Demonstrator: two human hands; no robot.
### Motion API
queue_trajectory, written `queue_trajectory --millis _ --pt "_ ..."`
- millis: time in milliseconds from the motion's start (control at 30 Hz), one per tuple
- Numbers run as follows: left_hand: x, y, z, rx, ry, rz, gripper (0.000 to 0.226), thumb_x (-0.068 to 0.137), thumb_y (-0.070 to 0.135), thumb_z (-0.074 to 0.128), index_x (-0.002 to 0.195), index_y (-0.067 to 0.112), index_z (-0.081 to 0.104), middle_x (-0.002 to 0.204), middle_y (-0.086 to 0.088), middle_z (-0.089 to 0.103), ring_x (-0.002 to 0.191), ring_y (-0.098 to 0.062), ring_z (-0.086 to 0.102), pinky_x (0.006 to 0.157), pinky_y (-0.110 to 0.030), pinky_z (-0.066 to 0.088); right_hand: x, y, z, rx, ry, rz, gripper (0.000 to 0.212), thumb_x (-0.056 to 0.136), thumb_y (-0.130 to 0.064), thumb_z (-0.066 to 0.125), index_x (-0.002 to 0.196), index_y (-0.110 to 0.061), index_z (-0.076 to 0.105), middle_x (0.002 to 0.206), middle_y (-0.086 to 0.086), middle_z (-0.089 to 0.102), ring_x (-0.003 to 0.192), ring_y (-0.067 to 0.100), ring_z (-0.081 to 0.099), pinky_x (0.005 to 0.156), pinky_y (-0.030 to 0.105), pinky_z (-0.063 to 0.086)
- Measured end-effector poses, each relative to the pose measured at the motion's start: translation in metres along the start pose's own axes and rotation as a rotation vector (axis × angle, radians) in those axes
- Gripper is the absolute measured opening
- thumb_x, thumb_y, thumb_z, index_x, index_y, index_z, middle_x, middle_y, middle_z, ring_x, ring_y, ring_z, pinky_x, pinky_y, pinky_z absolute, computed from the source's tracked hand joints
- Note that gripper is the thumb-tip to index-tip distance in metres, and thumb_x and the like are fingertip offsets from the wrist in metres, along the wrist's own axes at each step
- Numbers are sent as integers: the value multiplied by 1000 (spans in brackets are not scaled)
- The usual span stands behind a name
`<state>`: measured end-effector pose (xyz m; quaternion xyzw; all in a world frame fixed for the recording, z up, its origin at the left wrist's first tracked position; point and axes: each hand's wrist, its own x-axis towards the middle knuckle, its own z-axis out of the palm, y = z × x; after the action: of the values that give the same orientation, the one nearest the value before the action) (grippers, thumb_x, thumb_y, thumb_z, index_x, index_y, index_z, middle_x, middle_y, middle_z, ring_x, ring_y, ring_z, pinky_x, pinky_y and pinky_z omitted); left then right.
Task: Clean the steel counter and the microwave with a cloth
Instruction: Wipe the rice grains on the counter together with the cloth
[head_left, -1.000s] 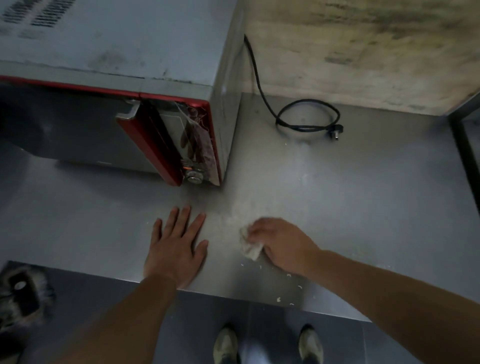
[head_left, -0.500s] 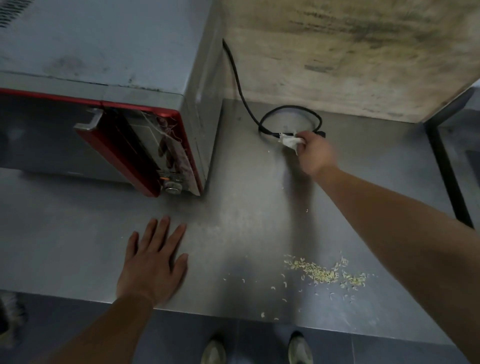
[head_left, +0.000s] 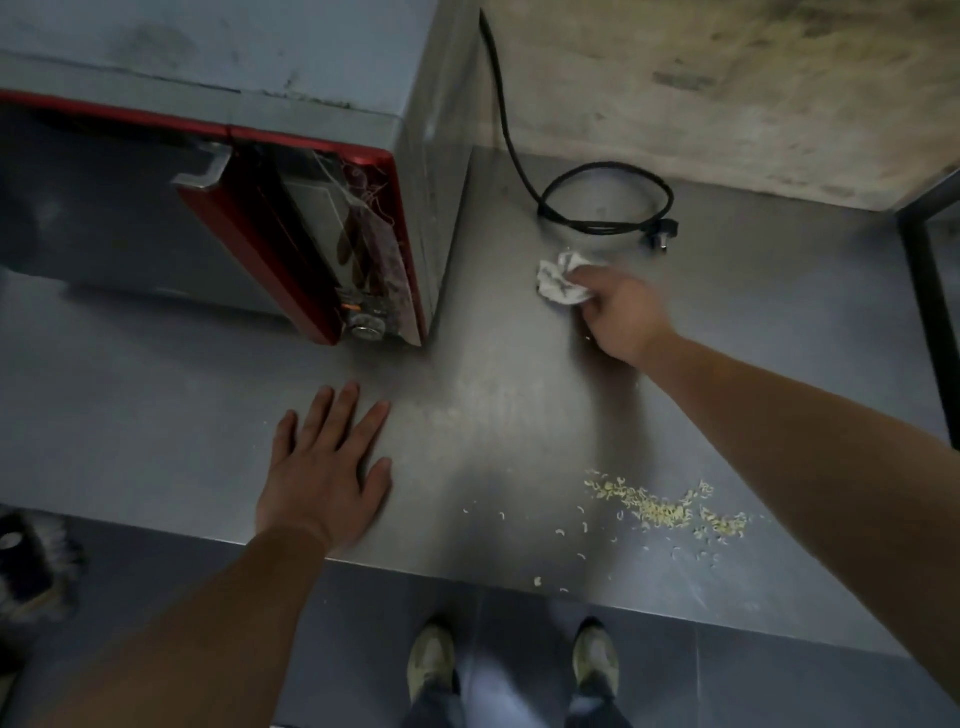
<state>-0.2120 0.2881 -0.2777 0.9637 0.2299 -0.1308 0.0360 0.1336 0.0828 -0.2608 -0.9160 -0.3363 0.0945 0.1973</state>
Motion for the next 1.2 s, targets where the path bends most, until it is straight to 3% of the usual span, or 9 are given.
queue_trajectory --millis 267,367,433,500,633,833,1000,1200 --pt "1 -1 3 12 4 -2 68 93 60 11 158 40 3 167 4 -5 154 -21 -3 122 -49 4 -148 -40 14 12 -25 -9 41 83 -6 61 117 -26 72 128 -5 66 119 18 59 105 28 39" --pt "0 0 2 5 4 -9 69 93 60 13 158 39 7 167 4 -1 154 -22 1 121 -49 7 -192 -51 12 65 -77 -75 38 79 -17 52 105 -30 76 117 -12 71 106 9 65 94 25 52" --pt "0 1 0 -1 5 -8 69 93 60 13 158 39 8 167 3 1 154 -22 2 122 -49 7 -198 -49 3 112 -79 -94 37 78 -19 49 101 -29 77 111 -12 72 98 6 67 90 16 49" --pt "1 0 0 -6 6 -5 69 93 60 12 158 39 8 167 4 0 154 -21 1 122 -49 7 -184 -41 -12 143 6 -25 33 81 -12 55 102 -25 77 111 -8 73 97 6 64 92 8 40" --pt "1 0 1 -7 10 -5 68 93 61 9 158 41 2 167 5 -5 154 -20 -4 122 -48 3 -115 -7 -47 233 239 256 32 85 -2 59 106 -20 75 106 1 74 92 20 68 84 22 47" --pt "-2 0 2 -4 16 -7 68 93 60 12 158 41 3 167 4 -4 154 -20 -3 123 -48 5 -42 29 -51 152 224 355 27 91 -14 53 110 -19 71 109 8 73 102 29 66 81 27 45" --pt "2 0 4 -4 18 -2 68 93 60 15 158 40 5 166 5 -3 154 -20 -1 122 -49 6 7 16 -30 77 245 457 28 94 -20 49 113 -11 67 113 15 69 106 35 62 82 31 45" --pt "1 -2 5 6 22 10 68 94 60 16 158 40 3 167 4 -3 154 -20 -4 123 -48 5 54 -10 -13 168 362 624 31 98 -27 46 114 -6 62 122 17 63 115 34 58 89 36 45"
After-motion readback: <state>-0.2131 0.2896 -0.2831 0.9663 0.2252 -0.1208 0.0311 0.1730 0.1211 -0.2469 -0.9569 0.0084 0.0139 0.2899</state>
